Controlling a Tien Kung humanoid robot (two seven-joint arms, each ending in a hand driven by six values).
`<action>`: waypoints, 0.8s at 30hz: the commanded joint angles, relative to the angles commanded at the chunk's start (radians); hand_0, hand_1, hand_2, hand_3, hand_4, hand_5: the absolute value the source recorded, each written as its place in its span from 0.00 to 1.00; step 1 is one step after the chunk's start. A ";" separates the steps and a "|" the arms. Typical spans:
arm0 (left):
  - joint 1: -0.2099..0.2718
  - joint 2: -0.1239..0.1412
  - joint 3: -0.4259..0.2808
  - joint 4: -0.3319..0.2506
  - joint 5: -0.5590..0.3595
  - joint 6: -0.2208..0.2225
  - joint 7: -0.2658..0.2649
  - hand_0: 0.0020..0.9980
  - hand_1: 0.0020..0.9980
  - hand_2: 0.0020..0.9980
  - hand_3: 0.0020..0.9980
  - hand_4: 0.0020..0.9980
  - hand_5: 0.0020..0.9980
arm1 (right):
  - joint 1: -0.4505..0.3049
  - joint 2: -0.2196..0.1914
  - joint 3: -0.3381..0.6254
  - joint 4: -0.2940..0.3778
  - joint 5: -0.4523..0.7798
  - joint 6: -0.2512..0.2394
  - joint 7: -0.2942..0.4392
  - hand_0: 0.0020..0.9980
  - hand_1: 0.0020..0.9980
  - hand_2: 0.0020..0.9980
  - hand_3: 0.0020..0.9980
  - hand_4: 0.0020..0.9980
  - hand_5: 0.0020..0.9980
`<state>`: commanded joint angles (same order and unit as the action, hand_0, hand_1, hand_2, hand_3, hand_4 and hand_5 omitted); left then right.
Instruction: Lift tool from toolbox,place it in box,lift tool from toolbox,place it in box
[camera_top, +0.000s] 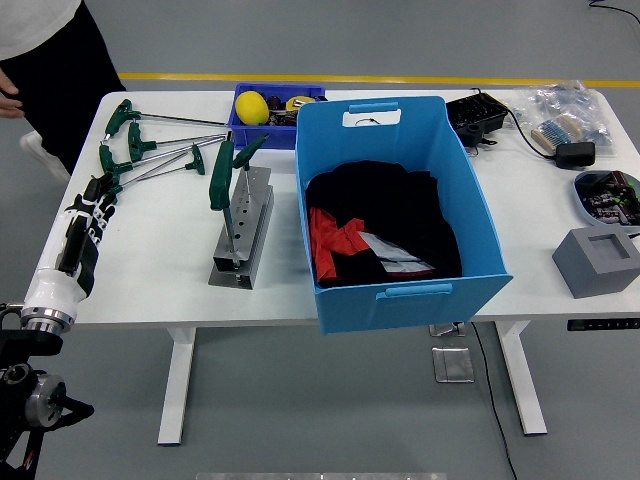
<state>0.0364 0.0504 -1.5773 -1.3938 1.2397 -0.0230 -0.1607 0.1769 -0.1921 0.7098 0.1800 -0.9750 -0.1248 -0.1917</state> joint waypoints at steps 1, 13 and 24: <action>0.000 0.000 0.000 0.000 0.000 0.000 0.000 1.00 1.00 1.00 0.91 0.95 0.93 | 0.000 0.000 0.000 0.000 -0.001 0.000 0.000 0.63 0.63 0.69 0.55 0.80 0.63; 0.004 0.000 0.005 0.001 -0.001 0.000 -0.001 1.00 1.00 1.00 0.91 0.95 0.93 | -0.007 0.003 0.004 0.000 -0.008 -0.001 -0.001 0.63 0.63 0.69 0.55 0.81 0.63; 0.007 0.003 0.008 -0.001 0.005 0.002 -0.001 1.00 1.00 1.00 0.91 0.95 0.92 | -0.013 0.005 0.005 0.000 -0.014 0.001 -0.002 0.63 0.63 0.69 0.55 0.80 0.63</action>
<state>0.0431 0.0535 -1.5693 -1.3946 1.2443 -0.0212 -0.1616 0.1643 -0.1870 0.7152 0.1800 -0.9888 -0.1241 -0.1937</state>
